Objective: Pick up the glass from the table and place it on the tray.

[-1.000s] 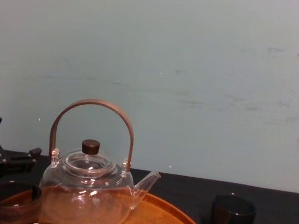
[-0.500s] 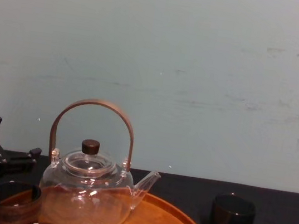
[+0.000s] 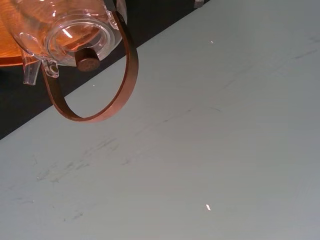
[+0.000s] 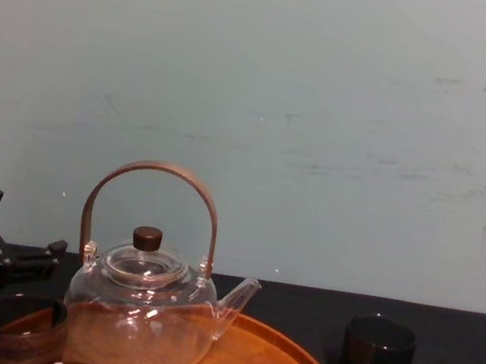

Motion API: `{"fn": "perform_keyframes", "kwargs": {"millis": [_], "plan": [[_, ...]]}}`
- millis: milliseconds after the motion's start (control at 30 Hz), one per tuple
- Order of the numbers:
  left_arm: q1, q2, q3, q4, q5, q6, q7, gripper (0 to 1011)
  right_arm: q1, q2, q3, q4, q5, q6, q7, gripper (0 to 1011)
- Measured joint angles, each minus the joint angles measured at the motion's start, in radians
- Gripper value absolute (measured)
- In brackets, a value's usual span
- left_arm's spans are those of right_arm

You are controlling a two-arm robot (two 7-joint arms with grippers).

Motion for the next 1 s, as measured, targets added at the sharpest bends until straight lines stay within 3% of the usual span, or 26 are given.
{"fn": "perform_keyframes", "kwargs": {"millis": [433, 1000], "plan": [[0.000, 0.000, 0.000, 0.000, 0.000, 0.000, 0.000, 1001, 0.059, -0.017, -0.043, 0.040, 0.011, 0.030, 0.002, 1002], [0.000, 0.000, 0.000, 0.000, 0.000, 0.000, 0.000, 1001, 0.138, -0.043, -0.108, 0.074, -0.024, 0.049, 0.006, 1002]]}}
